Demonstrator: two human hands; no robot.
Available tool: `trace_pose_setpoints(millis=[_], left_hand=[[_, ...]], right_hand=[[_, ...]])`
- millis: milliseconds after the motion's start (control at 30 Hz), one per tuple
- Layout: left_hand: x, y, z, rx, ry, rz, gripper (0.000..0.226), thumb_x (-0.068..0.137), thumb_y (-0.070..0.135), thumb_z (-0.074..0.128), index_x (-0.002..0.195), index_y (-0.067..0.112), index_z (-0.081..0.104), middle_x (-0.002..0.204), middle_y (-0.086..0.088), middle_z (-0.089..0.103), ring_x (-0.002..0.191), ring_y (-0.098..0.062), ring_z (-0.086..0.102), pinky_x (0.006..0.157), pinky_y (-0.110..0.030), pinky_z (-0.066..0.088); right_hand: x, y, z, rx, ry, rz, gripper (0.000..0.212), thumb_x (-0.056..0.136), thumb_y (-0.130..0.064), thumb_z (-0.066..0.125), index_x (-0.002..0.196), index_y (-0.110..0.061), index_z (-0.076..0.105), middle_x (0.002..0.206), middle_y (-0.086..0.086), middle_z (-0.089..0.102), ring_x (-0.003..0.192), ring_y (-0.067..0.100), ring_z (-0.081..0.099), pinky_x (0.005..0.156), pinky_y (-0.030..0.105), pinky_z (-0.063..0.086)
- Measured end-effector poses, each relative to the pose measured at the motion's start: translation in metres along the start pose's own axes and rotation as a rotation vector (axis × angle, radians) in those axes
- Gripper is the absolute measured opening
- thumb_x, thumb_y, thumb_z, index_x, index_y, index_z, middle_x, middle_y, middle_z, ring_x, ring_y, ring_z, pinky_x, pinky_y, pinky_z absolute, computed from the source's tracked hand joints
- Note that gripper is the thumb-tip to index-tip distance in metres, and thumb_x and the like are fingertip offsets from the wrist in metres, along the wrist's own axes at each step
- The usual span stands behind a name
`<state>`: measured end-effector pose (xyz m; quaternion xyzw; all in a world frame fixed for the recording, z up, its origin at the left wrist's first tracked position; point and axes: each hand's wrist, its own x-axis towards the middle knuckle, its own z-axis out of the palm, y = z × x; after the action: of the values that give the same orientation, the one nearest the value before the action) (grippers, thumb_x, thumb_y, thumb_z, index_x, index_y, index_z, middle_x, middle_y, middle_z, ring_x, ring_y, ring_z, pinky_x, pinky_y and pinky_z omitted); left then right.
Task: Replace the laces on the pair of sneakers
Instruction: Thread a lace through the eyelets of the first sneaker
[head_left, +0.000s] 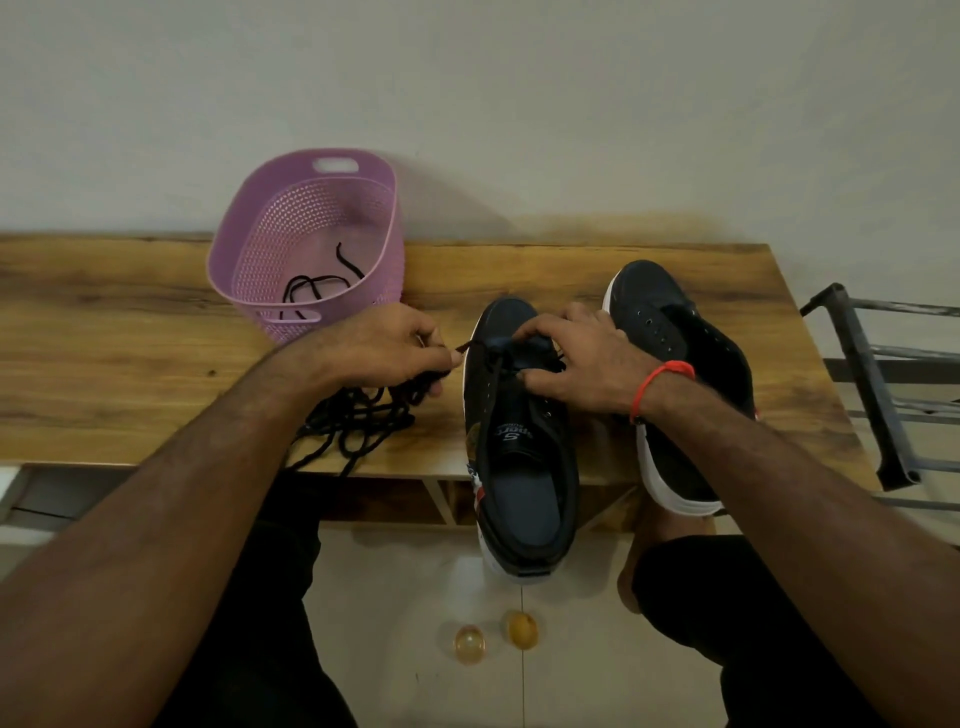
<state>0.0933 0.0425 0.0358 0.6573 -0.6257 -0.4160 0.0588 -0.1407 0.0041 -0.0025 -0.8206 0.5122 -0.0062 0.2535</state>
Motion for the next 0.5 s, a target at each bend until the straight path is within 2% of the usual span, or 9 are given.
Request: trace_pose_setpoints(millis=[67,133,167,233,300,367,433,500], left_hand=[[0.002,-0.002,0.005,0.038,-0.072,-0.007,0.023,0.099,0.039,0.06,0.097,0.018,0.068,0.085,0.007,0.078,0.059,0.0,0.066,0.054,-0.019,0.049],[0.005,-0.002,0.009,0.064,-0.059,0.014,0.022,0.098,0.041,0.06,0.095,0.022,0.069,0.087,0.006,0.078,0.07,-0.007,0.069,0.07,-0.031,0.056],[0.006,-0.001,0.011,0.086,-0.037,0.024,0.021,0.098,0.043,0.06,0.092,0.025,0.069,0.087,0.006,0.076,0.075,-0.009,0.069,0.072,-0.033,0.055],[0.008,0.001,0.013,0.141,0.005,0.028,0.025,0.098,0.051,0.056,0.086,0.031,0.066,0.084,0.006,0.071,0.078,-0.01,0.066,0.067,-0.03,0.049],[0.01,0.001,0.016,0.185,0.032,0.008,0.037,0.099,0.059,0.047,0.081,0.03,0.062,0.077,0.003,0.067,0.076,-0.013,0.067,0.062,-0.029,0.043],[0.012,0.001,0.018,0.197,0.074,-0.016,0.044,0.097,0.066,0.041,0.085,0.028,0.061,0.075,0.001,0.067,0.074,-0.016,0.068,0.061,-0.029,0.042],[0.013,0.002,0.02,0.169,0.142,-0.025,0.039,0.096,0.065,0.047,0.091,0.028,0.058,0.083,0.005,0.065,0.076,-0.01,0.063,0.059,-0.028,0.04],[0.014,0.002,0.02,0.105,0.158,-0.001,0.024,0.096,0.056,0.057,0.094,0.032,0.056,0.084,0.011,0.065,0.076,-0.003,0.061,0.06,-0.028,0.041]], right_hand=[[-0.002,-0.001,0.0,0.046,0.022,-0.007,0.035,0.086,-0.058,0.063,0.117,-0.043,0.057,0.123,-0.001,0.042,0.127,0.027,0.035,0.105,0.047,0.033],[-0.003,-0.004,0.001,0.08,0.027,-0.024,0.019,0.086,-0.058,0.064,0.1,-0.046,0.059,0.122,-0.002,0.045,0.125,0.027,0.036,0.105,0.046,0.035],[-0.003,-0.006,0.002,0.091,0.039,-0.038,0.012,0.087,-0.055,0.065,0.093,-0.046,0.059,0.123,-0.002,0.049,0.124,0.027,0.039,0.105,0.047,0.037],[-0.001,-0.007,0.003,0.134,0.078,-0.062,0.009,0.089,-0.044,0.067,0.083,-0.042,0.06,0.113,-0.002,0.057,0.115,0.023,0.05,0.102,0.046,0.043],[0.0,-0.008,0.002,0.252,0.117,-0.055,0.012,0.09,-0.033,0.068,0.08,-0.035,0.063,0.094,-0.011,0.062,0.092,0.009,0.059,0.087,0.036,0.052],[0.002,-0.007,0.003,0.386,0.142,-0.004,0.01,0.091,-0.027,0.067,0.082,-0.029,0.065,0.085,-0.013,0.064,0.074,0.0,0.058,0.067,0.021,0.048],[0.003,-0.005,0.004,0.461,0.166,0.044,0.007,0.091,-0.025,0.067,0.085,-0.027,0.064,0.088,-0.012,0.065,0.073,-0.001,0.057,0.06,0.014,0.041],[0.003,-0.004,0.004,0.477,0.194,0.055,0.007,0.092,-0.024,0.066,0.086,-0.026,0.063,0.088,-0.012,0.064,0.074,-0.001,0.056,0.059,0.012,0.039]])
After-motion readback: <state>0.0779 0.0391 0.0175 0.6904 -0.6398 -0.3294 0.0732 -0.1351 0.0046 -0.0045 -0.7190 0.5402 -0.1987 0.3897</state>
